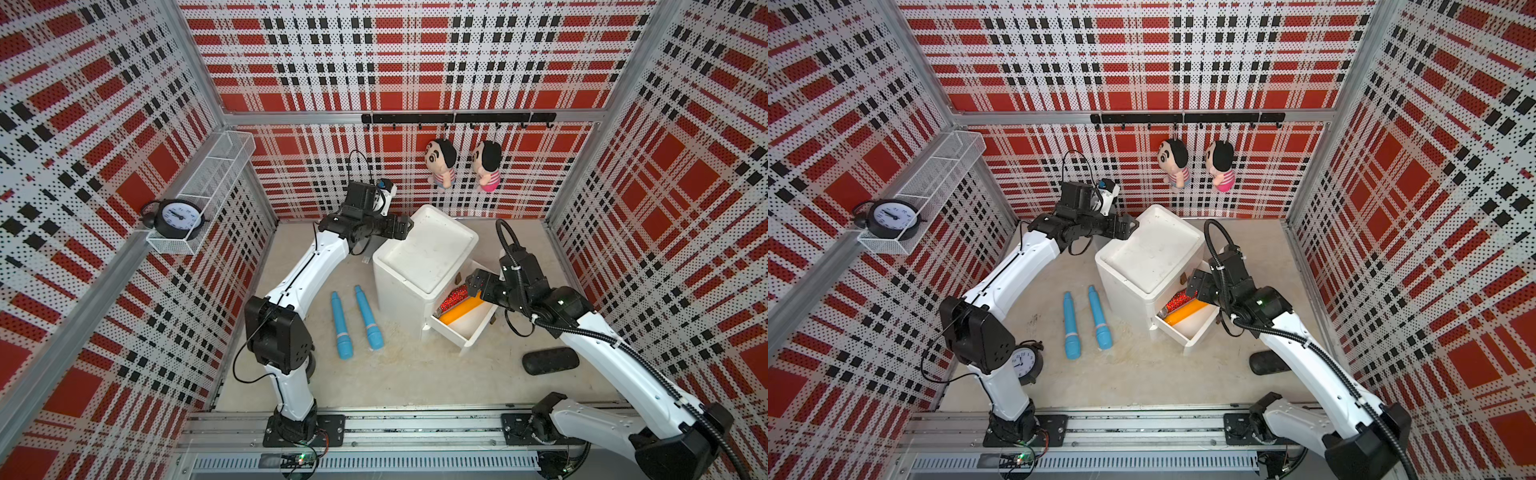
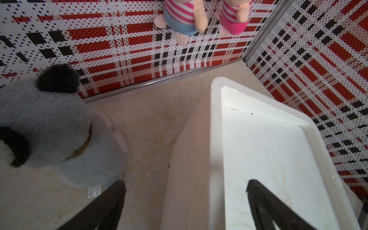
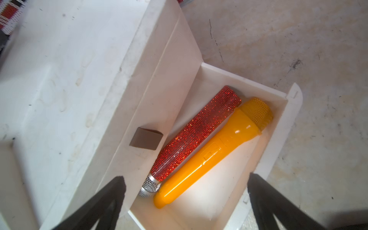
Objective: Take the microphone out of the drawer
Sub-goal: Pick up the microphone from the drawer.
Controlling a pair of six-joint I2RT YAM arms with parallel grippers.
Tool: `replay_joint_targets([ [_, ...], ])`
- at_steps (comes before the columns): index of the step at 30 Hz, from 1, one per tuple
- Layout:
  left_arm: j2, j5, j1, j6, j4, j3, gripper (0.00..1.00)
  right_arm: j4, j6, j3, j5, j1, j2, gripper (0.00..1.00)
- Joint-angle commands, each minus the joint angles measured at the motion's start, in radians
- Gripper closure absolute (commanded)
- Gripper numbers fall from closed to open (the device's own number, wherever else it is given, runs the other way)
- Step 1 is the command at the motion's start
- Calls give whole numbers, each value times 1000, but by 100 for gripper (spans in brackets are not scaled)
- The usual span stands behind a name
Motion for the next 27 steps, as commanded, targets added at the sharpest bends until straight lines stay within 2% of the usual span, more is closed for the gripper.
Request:
replay_joint_targets([
  [1, -46, -11, -5, 9, 1, 3, 2, 90, -24, -20, -4, -5, -87, 0],
  [5, -54, -11, -5, 5, 4, 8, 2, -150, 8, 103, 138, -13, -21, 0],
  [11, -67, -26, -8, 10, -5, 34, 2, -438, -87, 349, 166, -22, 202, 0],
  [13, -80, -48, -8, 13, -8, 42, 2, -485, -109, 403, 140, -32, 255, 0],
  [18, -117, -130, -21, 40, -37, 80, 2, -488, -117, 447, -79, -128, 339, 0],
  [22, -129, -151, -28, 54, -49, 86, 2, -604, -94, 559, -35, -138, 412, 0],
  [27, -119, -146, -29, 51, -46, 86, 2, -615, -40, 581, -129, -140, 455, 0],
])
